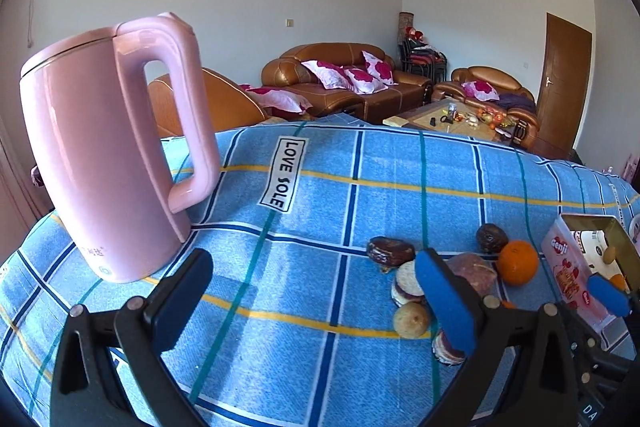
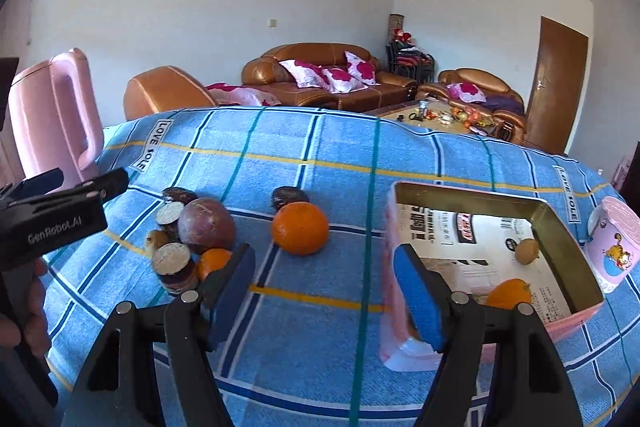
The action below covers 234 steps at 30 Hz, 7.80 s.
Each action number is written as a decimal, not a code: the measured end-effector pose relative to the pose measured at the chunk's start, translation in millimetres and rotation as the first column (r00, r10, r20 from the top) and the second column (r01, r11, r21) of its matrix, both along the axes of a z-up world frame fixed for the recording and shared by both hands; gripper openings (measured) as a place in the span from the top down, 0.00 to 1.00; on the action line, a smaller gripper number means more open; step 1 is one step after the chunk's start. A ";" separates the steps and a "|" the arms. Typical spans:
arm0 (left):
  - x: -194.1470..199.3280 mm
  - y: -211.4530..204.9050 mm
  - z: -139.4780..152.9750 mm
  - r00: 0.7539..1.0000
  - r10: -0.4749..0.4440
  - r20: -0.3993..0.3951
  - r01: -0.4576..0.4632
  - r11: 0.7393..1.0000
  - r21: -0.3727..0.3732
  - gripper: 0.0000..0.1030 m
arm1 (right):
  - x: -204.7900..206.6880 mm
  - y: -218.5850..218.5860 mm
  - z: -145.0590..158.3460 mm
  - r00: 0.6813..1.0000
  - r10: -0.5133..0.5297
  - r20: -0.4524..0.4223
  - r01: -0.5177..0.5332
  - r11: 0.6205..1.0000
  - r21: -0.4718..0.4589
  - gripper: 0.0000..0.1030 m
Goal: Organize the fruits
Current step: 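Grasp an orange from the cluster with the right tool, then grasp a round white-topped cake with the left tool while the right tool holds the orange, then carry the orange into the pink tin and release it while the left tool drops the cake there, then open and lift both tools out of the pink tin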
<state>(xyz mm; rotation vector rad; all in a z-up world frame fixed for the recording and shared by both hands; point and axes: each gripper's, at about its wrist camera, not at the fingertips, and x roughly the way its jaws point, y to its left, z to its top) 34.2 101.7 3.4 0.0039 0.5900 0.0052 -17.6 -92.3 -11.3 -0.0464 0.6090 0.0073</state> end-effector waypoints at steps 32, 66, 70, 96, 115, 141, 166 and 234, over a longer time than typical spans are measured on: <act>-15.0 -41.8 -6.9 0.907 -0.411 -0.095 0.412 0.911 -0.003 0.21 | 23.4 5.1 -8.6 0.993 0.073 -0.092 -0.063 0.992 0.113 0.67; 4.3 -78.6 -48.5 0.856 -0.429 -0.288 0.415 0.903 -0.113 0.50 | 10.5 -19.2 -1.9 0.996 0.065 -0.067 -0.053 0.986 0.160 0.67; 7.4 -89.6 -49.0 0.857 -0.427 -0.290 0.417 0.904 -0.096 0.55 | 11.0 -17.2 -2.9 0.995 0.066 -0.068 -0.056 0.988 0.147 0.67; -29.7 -90.5 -7.8 0.982 -0.189 0.016 0.189 0.982 0.012 0.65 | -7.0 -20.8 18.7 0.994 0.042 0.100 -0.049 0.997 0.067 0.67; -36.3 -142.5 -0.1 0.981 -0.184 0.066 0.184 0.983 0.010 0.65 | -18.9 -85.8 27.7 0.987 -0.034 0.160 0.026 0.998 0.051 0.67; -34.2 -244.8 7.0 0.942 -0.328 0.065 0.329 0.944 0.001 0.65 | -20.1 -204.3 29.1 0.959 -0.249 0.138 0.238 0.967 0.094 0.67; -15.7 -286.3 -20.6 0.927 -0.366 -0.080 0.370 0.928 0.041 0.65 | 5.7 -205.1 -2.7 0.979 -0.195 -0.049 0.197 0.980 0.033 0.67; -33.7 -174.4 -6.0 0.983 -0.170 0.072 0.168 0.985 0.033 0.00 | -51.5 -176.1 21.3 0.911 -0.360 0.201 0.341 0.932 0.122 0.16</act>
